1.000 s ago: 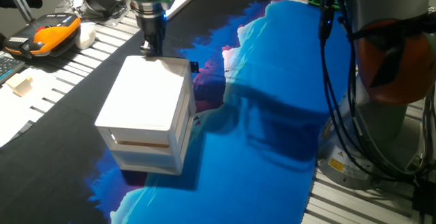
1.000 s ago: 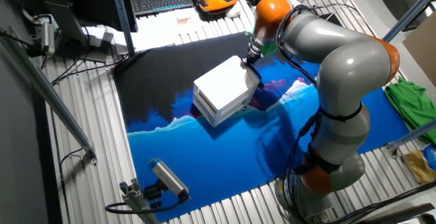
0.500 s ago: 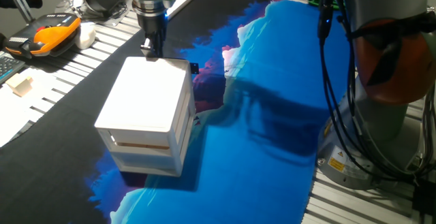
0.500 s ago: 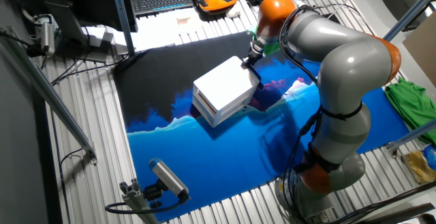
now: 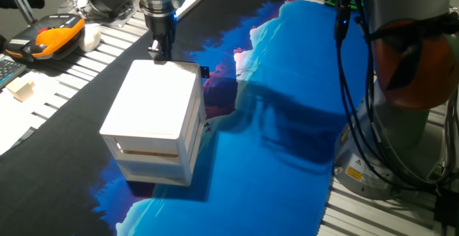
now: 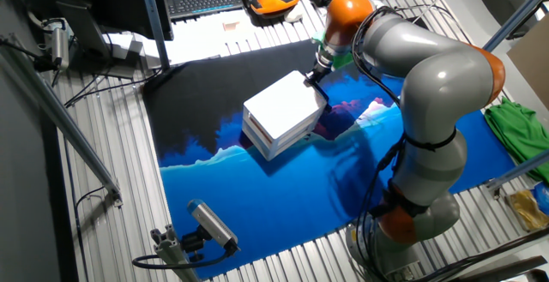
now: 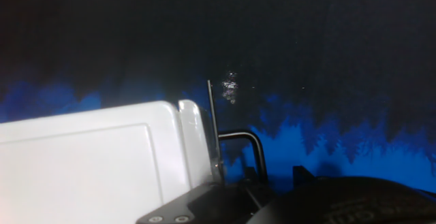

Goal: Grasp the handle and close the drawer

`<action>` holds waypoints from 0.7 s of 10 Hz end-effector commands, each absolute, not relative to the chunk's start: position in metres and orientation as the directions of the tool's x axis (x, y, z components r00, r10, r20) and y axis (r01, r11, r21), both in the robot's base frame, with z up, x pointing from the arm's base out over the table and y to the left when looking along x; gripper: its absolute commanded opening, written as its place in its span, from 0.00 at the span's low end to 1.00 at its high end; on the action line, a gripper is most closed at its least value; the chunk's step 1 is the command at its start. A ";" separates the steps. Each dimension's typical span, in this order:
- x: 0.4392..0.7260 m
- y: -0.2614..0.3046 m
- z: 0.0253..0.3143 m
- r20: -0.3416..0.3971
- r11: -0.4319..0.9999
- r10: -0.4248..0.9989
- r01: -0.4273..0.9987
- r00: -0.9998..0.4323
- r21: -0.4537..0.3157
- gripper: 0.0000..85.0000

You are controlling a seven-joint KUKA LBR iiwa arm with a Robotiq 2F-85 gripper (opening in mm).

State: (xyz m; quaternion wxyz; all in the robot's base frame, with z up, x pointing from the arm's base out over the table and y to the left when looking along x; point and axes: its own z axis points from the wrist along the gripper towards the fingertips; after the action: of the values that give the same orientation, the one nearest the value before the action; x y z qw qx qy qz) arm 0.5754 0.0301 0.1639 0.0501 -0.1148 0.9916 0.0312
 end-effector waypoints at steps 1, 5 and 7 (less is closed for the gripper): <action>0.576 0.030 0.165 -0.111 0.972 -0.221 -0.229 -0.969 0.061 0.40; 0.576 0.030 0.166 -0.111 0.972 -0.217 -0.225 -0.970 0.068 0.40; 0.576 0.030 0.166 -0.116 0.971 -0.214 -0.224 -0.970 0.086 0.40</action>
State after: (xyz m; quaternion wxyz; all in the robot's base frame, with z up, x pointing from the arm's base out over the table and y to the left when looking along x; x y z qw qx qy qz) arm 0.5762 0.0298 0.1664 0.0534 -0.1107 0.9911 0.0506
